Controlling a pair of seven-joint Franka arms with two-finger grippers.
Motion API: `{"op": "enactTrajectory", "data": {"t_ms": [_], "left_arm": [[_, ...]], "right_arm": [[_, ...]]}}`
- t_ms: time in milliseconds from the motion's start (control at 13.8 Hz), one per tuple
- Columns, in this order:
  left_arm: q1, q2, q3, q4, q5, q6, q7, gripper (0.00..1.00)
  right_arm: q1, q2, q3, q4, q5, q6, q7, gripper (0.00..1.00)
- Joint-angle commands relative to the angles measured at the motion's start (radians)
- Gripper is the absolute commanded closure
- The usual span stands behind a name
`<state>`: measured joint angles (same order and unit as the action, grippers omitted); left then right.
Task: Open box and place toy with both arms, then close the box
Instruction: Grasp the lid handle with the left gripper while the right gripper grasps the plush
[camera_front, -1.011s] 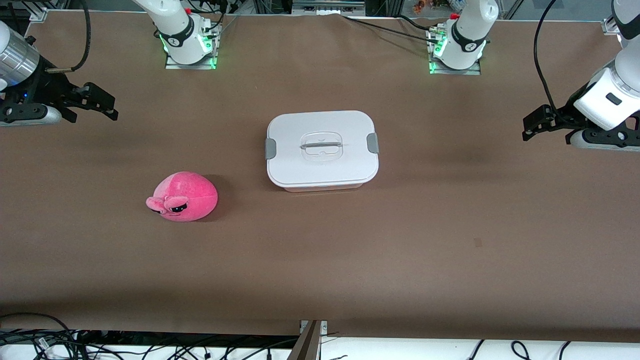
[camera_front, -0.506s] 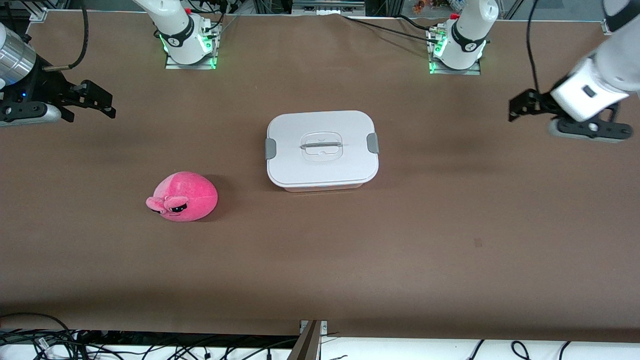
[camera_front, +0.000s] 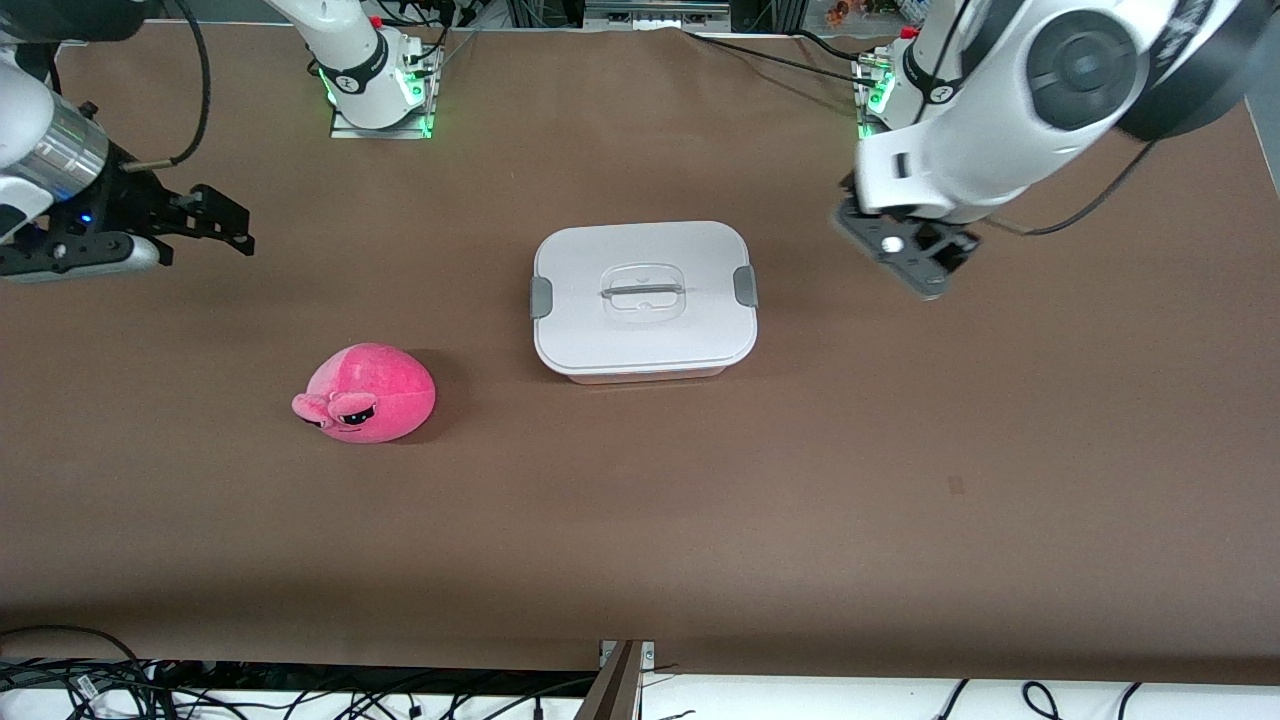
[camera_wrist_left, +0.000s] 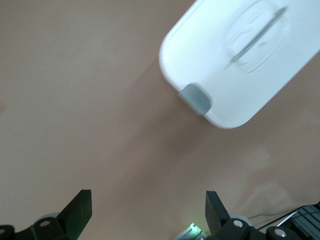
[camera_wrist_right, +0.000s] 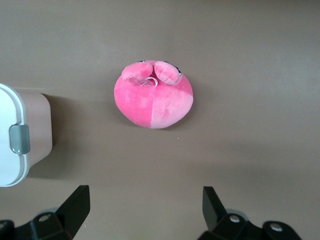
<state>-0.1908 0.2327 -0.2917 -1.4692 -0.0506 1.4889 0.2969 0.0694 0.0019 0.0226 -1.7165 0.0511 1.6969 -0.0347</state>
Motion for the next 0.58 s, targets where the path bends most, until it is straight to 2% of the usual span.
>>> {"op": "enactTrajectory", "data": {"t_ms": [0,72,217,506], "left_arm": [[-0.145,0.210,-0.014,0.241,-0.009,-0.010,0.025,0.00],[-0.207,0.264,-0.012,0.278,-0.005,-0.003,0.025,0.00],[-0.289,0.328,-0.007,0.287,-0.002,0.101,0.033,0.00],[-0.374,0.433,-0.009,0.283,0.089,0.247,0.118,0.00]], "right_arm": [[0.017,0.081,0.000,-0.004,-0.011,0.074,-0.011,0.00],[0.018,0.096,0.000,-0.035,-0.010,0.125,-0.008,0.00],[0.021,0.148,0.000,-0.089,-0.008,0.231,-0.007,0.00],[0.024,0.274,0.014,-0.189,0.001,0.495,-0.005,0.00]]}}
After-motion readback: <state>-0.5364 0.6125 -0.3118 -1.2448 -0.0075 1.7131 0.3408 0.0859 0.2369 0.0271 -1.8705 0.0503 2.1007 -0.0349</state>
